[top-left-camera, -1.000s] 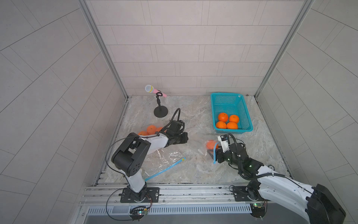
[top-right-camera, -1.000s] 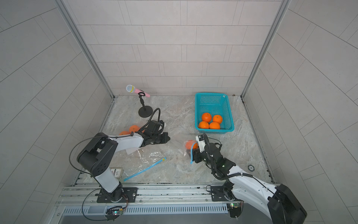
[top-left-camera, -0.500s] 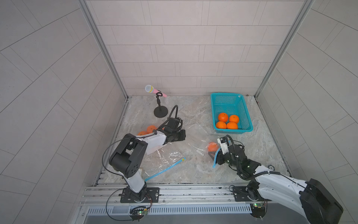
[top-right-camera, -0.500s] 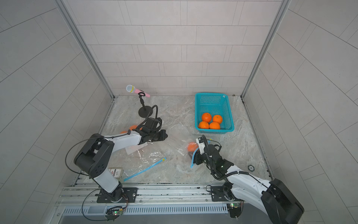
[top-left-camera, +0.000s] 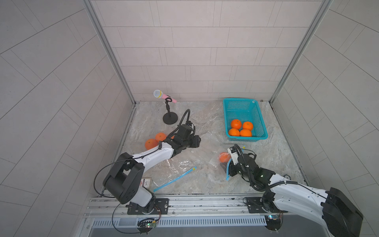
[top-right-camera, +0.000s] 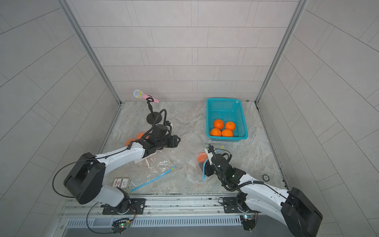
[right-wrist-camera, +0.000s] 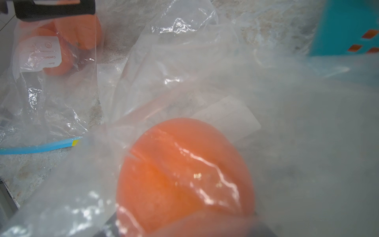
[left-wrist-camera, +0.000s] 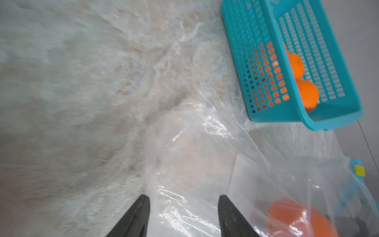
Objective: Open the zip-top bag and take out the orange
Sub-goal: Pick up the orange from the zipper food storage bag.
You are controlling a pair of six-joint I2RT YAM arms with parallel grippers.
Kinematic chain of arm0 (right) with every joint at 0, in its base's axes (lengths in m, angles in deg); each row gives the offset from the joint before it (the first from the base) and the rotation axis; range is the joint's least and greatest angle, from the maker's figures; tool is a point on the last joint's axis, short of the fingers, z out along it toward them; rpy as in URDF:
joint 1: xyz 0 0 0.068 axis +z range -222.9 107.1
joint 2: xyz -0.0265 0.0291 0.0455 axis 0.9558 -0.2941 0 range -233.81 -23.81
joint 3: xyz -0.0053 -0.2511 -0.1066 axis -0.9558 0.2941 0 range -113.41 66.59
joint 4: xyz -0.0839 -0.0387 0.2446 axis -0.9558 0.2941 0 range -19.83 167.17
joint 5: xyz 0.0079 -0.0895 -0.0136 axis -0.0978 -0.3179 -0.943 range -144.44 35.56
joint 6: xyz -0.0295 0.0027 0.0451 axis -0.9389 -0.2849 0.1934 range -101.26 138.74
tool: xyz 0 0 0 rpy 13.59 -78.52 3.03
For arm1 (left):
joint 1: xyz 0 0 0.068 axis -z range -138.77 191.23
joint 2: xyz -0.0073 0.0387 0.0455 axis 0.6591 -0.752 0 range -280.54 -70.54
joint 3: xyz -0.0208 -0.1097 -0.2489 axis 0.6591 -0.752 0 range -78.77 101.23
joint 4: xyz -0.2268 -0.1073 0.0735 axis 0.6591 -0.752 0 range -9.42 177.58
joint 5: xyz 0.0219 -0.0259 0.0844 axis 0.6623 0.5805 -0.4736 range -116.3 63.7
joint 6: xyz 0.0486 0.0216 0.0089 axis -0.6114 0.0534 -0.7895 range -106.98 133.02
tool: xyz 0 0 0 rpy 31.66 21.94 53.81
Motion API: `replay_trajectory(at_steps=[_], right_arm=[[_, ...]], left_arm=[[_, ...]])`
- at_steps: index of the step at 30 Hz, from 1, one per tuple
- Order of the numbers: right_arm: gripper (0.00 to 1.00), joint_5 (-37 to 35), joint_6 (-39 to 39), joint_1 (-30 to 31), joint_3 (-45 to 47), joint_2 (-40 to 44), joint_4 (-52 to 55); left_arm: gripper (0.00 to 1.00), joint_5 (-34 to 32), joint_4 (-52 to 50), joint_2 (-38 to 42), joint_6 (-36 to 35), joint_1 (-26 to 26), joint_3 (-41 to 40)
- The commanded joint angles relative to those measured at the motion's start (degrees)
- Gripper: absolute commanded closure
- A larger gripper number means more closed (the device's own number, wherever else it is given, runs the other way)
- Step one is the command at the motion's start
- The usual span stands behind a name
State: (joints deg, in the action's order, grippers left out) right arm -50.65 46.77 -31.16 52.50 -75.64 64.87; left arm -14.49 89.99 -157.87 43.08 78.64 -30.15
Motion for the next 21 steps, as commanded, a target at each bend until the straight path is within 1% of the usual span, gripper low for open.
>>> replay_trajectory(at_steps=[1,3,5,8,10,12,14,16,18,21], right_arm=[[0.43,-0.42,3.23,0.12,2.24,1.96,-0.64],[0.43,-0.03,3.74,0.25,2.12,1.61,0.24],[0.43,2.47,3.98,0.10,1.79,0.63,-0.15],[0.42,4.26,5.07,0.11,1.34,0.86,-0.65],[0.43,3.80,6.06,0.20,0.58,1.92,2.03],[0.43,3.42,6.75,0.11,-0.42,3.59,6.68],[0.43,3.77,7.74,0.14,-0.22,5.76,8.63],[0.43,3.53,8.09,0.11,-1.42,7.35,12.92],[0.43,3.50,7.96,0.01,-1.56,9.42,14.24],[0.44,1.27,8.48,-0.18,-0.07,15.08,13.60]], left_arm=[[0.39,4.15,7.75,-2.98,2.41,5.94,0.17],[0.39,4.69,10.24,-4.95,3.86,7.07,0.25],[0.38,5.20,12.25,-7.83,5.02,8.24,0.52],[0.39,3.51,12.43,-13.03,5.88,10.26,2.05],[0.39,1.41,11.98,-15.52,6.15,10.36,2.20],[0.40,-0.65,10.53,-17.48,5.73,10.40,2.60],[0.40,-1.15,10.85,-18.77,5.97,10.01,2.12],[0.40,-1.22,10.91,-19.96,6.14,9.92,2.21],[0.41,-1.78,10.40,-20.98,6.11,9.83,2.37],[0.41,-3.18,10.30,-23.02,5.98,9.07,2.23]])
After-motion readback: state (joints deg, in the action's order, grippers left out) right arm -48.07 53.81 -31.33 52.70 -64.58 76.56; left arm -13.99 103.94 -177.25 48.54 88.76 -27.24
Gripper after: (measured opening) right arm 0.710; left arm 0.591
